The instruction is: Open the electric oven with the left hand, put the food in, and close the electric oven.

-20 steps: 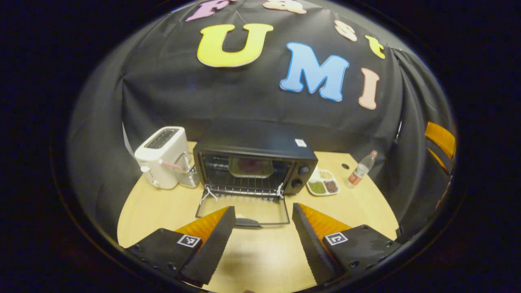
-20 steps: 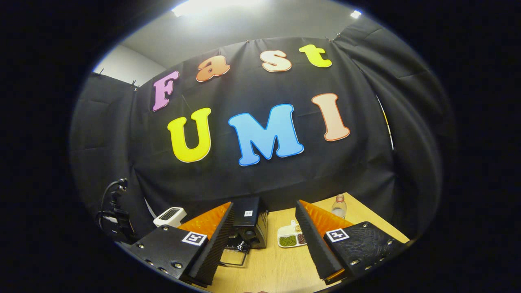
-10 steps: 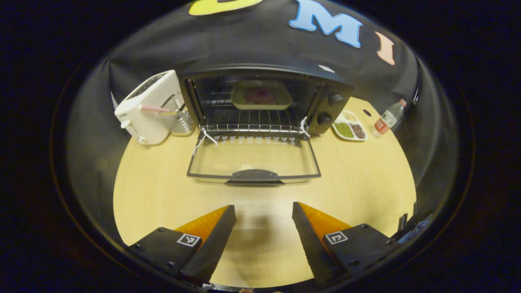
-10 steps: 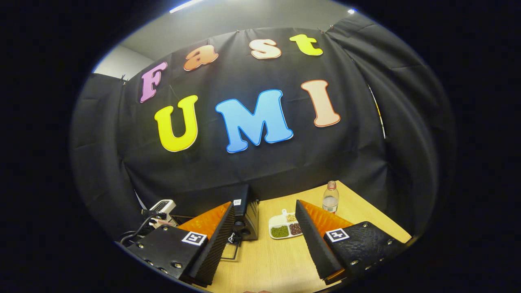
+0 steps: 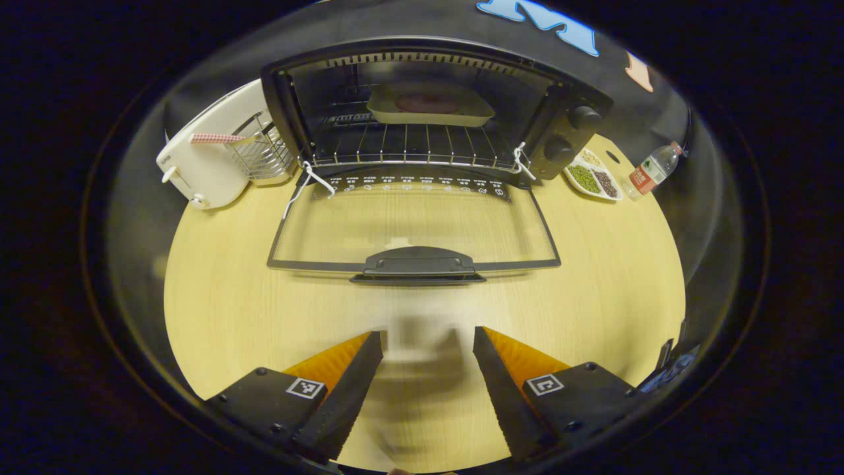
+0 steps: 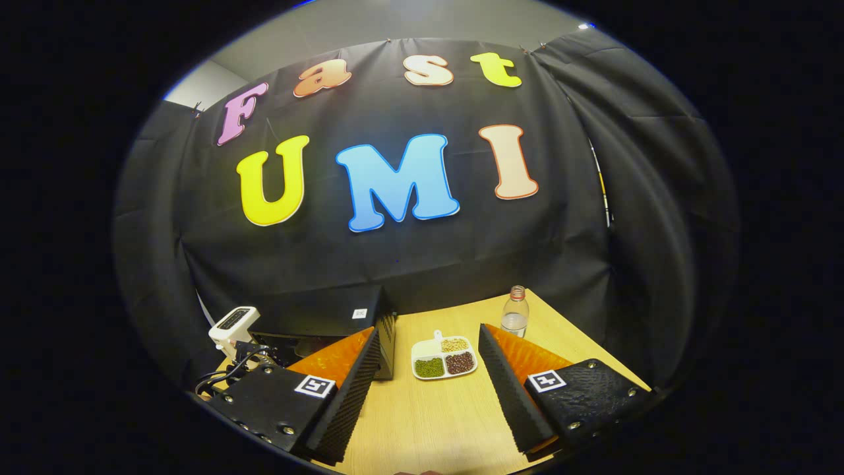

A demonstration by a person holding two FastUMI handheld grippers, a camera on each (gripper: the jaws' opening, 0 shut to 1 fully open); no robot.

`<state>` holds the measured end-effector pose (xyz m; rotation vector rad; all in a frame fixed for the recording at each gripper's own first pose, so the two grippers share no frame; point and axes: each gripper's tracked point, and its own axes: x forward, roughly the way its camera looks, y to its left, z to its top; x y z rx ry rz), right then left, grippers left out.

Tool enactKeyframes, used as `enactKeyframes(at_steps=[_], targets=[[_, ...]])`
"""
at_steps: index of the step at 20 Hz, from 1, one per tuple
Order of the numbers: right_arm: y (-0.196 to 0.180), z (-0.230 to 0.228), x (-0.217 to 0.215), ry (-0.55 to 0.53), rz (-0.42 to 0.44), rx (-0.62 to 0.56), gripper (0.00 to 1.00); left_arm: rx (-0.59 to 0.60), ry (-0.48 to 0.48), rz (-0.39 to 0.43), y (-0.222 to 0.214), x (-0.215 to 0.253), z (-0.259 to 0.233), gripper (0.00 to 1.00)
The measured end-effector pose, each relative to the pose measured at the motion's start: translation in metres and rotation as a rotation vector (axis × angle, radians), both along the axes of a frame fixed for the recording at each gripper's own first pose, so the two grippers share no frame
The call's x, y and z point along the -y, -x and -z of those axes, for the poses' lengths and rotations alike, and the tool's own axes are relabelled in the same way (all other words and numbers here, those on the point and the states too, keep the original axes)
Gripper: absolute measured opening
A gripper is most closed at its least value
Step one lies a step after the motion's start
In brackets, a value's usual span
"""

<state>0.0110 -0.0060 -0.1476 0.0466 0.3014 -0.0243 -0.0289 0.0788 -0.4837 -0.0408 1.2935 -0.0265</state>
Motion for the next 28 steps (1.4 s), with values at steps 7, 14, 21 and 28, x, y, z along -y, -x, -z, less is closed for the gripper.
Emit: enactKeyframes(at_steps=[7, 14, 21, 28], targets=[[-0.003, -0.003, -0.004, 0.038, -0.002, 0.013, 0.91, -0.026, -0.013, 0.008, -0.016, -0.006, 0.021, 0.95], [-0.003, 0.006, -0.009, 0.033, -0.007, -0.008, 0.91, -0.042, -0.022, 0.015, -0.033, -0.009, 0.03, 0.95], [-0.001, 0.014, -0.008, 0.011, 0.006, -0.027, 0.91, -0.066, -0.036, 0.039, -0.035, -0.008, 0.031, 0.95], [-0.001, 0.011, -0.017, -0.006, -0.014, -0.024, 0.91, -0.028, -0.027, 0.042, -0.034, -0.007, 0.01, 0.95]])
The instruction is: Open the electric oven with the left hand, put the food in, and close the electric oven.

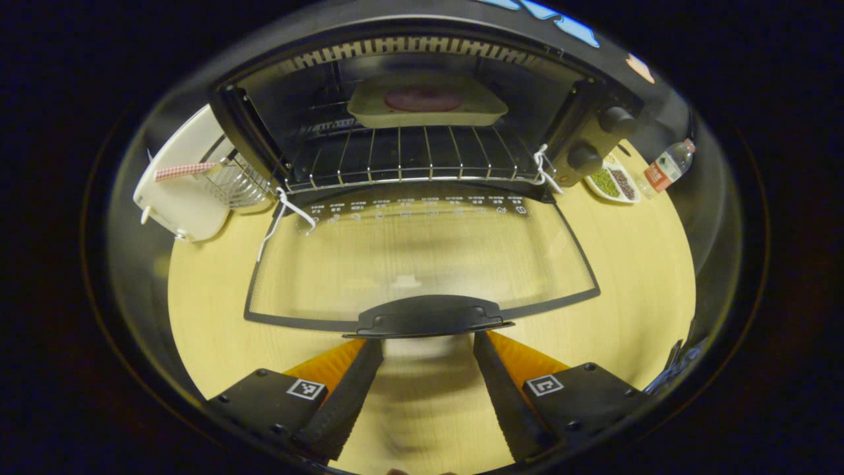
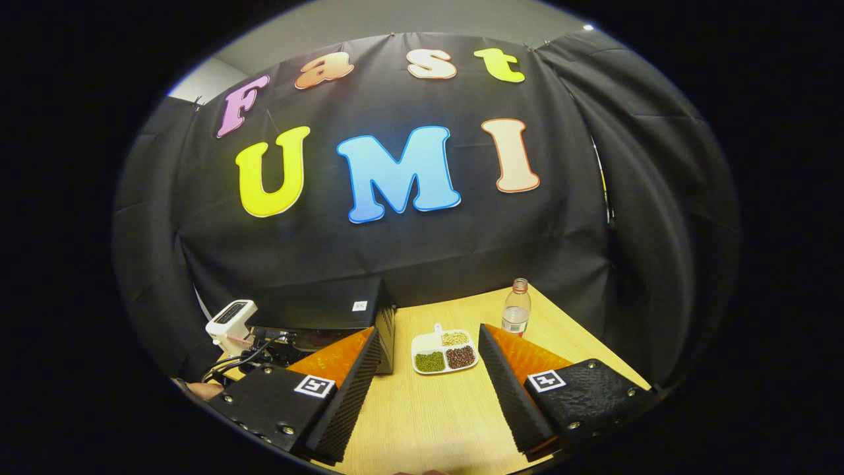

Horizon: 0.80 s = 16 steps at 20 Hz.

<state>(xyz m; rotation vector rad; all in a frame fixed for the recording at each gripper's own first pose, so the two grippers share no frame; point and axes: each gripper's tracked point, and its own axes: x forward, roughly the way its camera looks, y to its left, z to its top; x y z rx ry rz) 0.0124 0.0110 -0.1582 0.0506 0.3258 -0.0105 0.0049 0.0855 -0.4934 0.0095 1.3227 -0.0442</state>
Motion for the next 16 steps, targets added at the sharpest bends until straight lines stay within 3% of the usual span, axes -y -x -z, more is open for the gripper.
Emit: enactKeyframes(at_steps=[3, 4, 5, 6, 11, 13, 14, 16], targets=[[0.002, 0.004, -0.003, 0.001, -0.012, -0.006, 0.91, 0.028, 0.017, -0.005, 0.001, 0.001, -0.013, 0.92], [0.003, 0.005, -0.001, 0.003, -0.012, -0.012, 0.91, 0.036, 0.018, -0.003, 0.0, 0.001, -0.017, 0.98], [0.003, 0.006, -0.001, -0.002, -0.009, -0.016, 0.91, 0.044, 0.019, -0.004, 0.0, 0.001, -0.02, 0.92], [0.002, 0.005, -0.002, -0.013, -0.008, -0.017, 0.91, 0.048, 0.021, -0.005, 0.0, 0.001, -0.023, 0.95], [-0.001, 0.008, 0.009, -0.013, 0.01, -0.025, 0.91, 0.08, 0.02, -0.013, -0.003, 0.002, -0.036, 0.92], [-0.003, 0.006, 0.013, -0.025, 0.02, -0.022, 0.91, 0.096, 0.022, -0.013, -0.005, 0.002, -0.041, 0.98], [-0.003, 0.006, 0.015, -0.028, 0.022, -0.023, 0.91, 0.104, 0.02, -0.012, -0.006, 0.001, -0.042, 0.92], [-0.004, 0.006, 0.018, -0.031, 0.021, -0.025, 0.91, 0.12, 0.009, -0.007, -0.008, 0.0, -0.046, 0.98]])
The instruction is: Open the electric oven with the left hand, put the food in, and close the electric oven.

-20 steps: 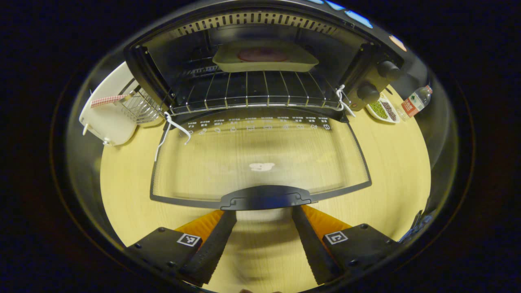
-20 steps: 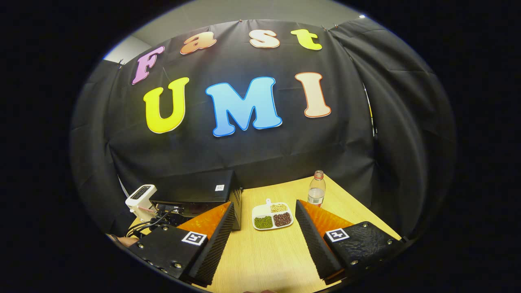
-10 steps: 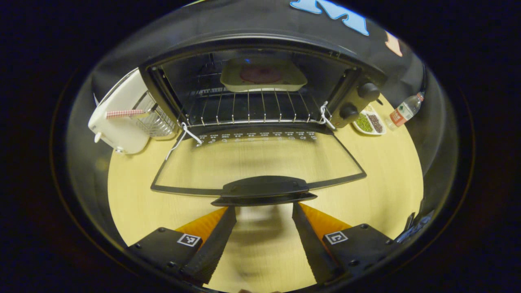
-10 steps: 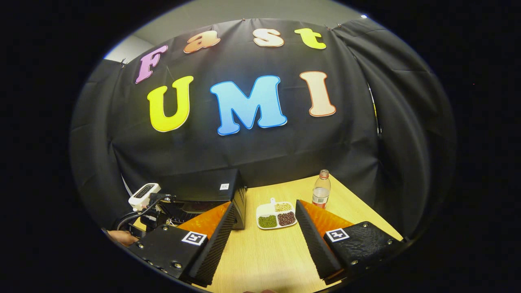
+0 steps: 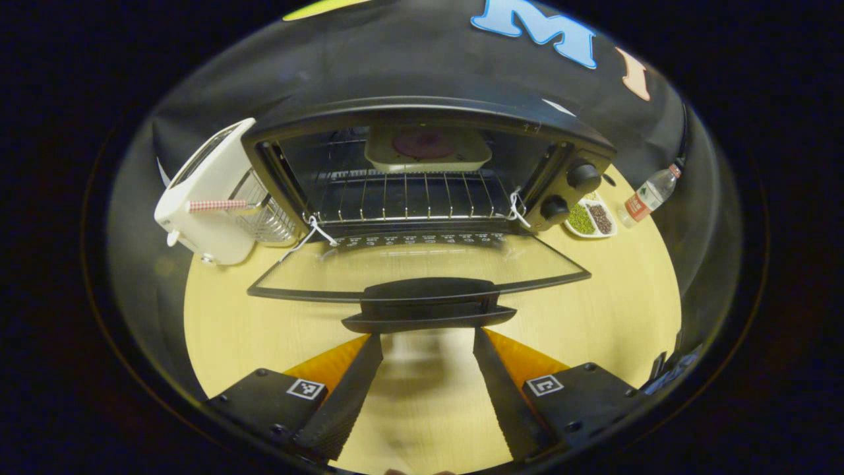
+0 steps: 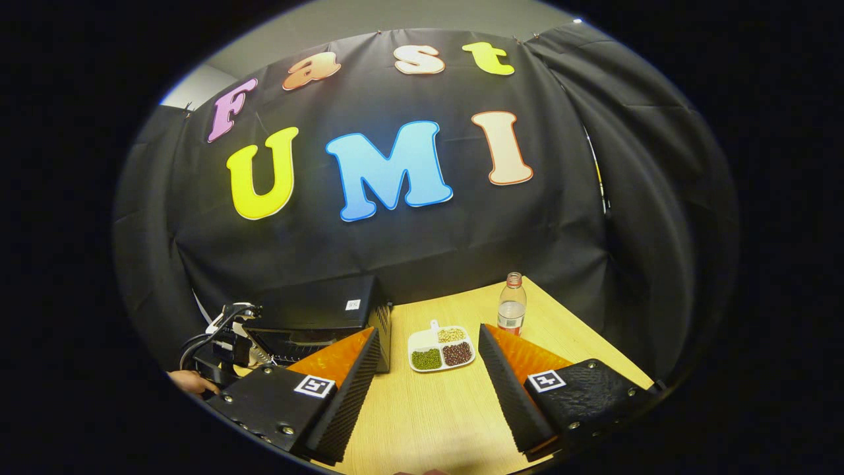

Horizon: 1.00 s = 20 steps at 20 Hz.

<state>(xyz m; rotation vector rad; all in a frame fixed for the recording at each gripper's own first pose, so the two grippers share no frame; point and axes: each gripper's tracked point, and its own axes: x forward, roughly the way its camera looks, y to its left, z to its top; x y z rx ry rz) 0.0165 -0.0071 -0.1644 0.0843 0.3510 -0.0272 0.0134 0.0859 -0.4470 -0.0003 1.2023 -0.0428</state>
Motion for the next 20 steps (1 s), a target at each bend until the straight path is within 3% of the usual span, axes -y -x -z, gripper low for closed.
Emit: enactKeyframes(at_steps=[12, 16, 20], targets=[[-0.006, 0.0, 0.02, 0.001, 0.002, -0.004, 0.91, 0.121, -0.058, -0.013, -0.027, -0.002, -0.028, 0.95], [-0.006, -0.006, 0.019, 0.012, -0.007, 0.008, 0.91, 0.271, -0.125, 0.013, -0.04, -0.007, -0.068, 0.95], [-0.005, -0.023, 0.005, 0.044, -0.067, 0.045, 0.91, 0.5, -0.119, 0.023, -0.046, 0.014, -0.144, 0.95]])
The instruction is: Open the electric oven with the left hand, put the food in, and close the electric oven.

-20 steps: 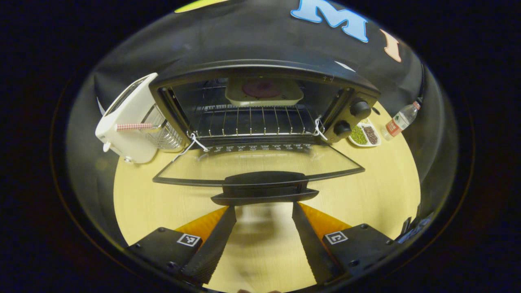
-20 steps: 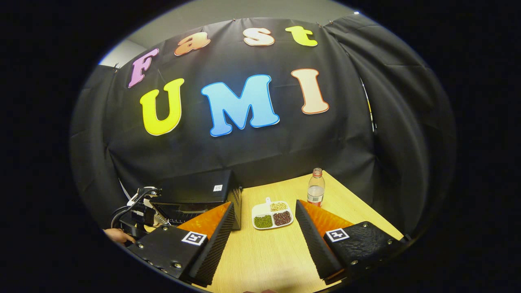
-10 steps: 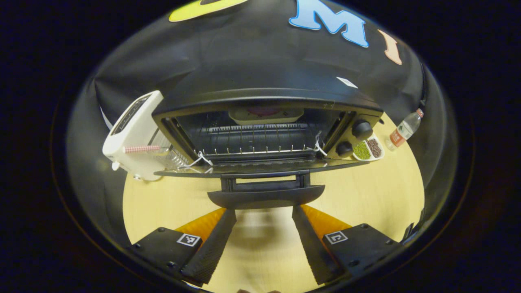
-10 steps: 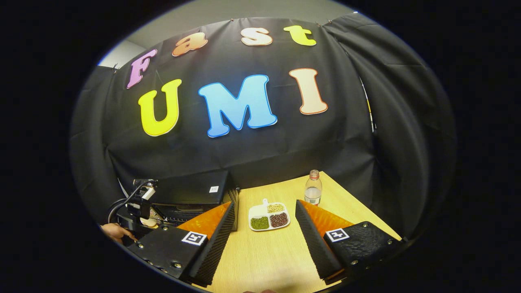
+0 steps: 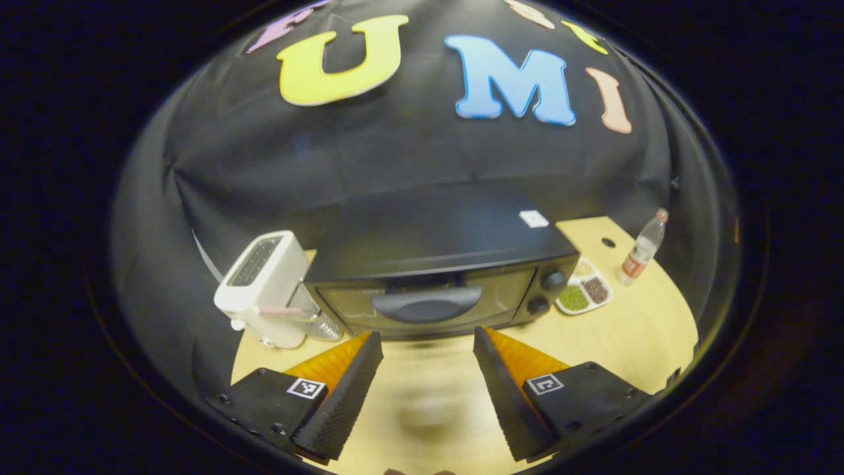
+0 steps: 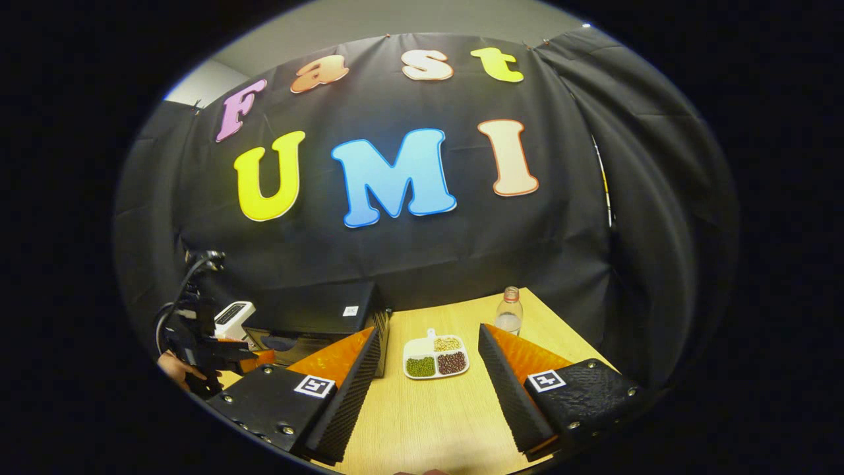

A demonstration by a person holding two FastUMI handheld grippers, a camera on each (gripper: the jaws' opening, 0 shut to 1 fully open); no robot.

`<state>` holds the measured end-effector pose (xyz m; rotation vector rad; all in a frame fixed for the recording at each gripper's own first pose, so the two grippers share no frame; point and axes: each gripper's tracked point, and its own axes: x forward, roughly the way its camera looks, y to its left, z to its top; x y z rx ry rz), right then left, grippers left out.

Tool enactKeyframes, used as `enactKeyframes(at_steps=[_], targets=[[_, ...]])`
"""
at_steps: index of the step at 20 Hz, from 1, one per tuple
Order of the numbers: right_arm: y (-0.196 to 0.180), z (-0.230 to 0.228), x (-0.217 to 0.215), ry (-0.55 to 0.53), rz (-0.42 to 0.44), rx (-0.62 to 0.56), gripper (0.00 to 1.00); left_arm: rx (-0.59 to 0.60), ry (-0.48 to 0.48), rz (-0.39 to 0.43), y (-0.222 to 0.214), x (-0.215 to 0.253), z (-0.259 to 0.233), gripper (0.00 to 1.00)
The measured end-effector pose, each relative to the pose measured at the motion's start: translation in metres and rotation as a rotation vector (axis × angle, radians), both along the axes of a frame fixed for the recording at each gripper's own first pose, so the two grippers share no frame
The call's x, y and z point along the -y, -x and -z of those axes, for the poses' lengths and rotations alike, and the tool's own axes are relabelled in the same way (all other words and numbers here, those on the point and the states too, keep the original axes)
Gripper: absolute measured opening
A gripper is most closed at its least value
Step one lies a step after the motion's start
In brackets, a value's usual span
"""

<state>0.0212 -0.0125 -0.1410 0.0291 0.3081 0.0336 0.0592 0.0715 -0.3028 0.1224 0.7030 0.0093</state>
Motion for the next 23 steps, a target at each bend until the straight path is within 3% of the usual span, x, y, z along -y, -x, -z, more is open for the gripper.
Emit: enactKeyframes(at_steps=[7, 8, 9, 12, 16, 23], targets=[[-0.003, -0.088, -0.04, 0.004, -0.111, 0.183, 0.92, 0.458, 0.048, 0.007, 0.034, 0.044, -0.188, 0.98], [-0.002, -0.102, -0.046, 0.002, -0.12, 0.216, 0.92, 0.505, 0.057, -0.001, 0.039, 0.046, -0.212, 0.91], [0.0, -0.114, -0.05, 0.006, -0.124, 0.24, 0.93, 0.529, 0.067, -0.003, 0.045, 0.048, -0.232, 0.98], [0.004, -0.141, -0.06, 0.013, -0.131, 0.289, 0.96, 0.58, 0.092, -0.005, 0.055, 0.042, -0.276, 0.98], [0.01, -0.147, -0.066, 0.013, -0.116, 0.297, 0.96, 0.596, 0.104, -0.009, 0.057, 0.028, -0.297, 0.98], [0.019, -0.148, -0.074, 0.032, -0.068, 0.288, 0.96, 0.579, 0.115, 0.04, 0.056, 0.009, -0.285, 0.98]])
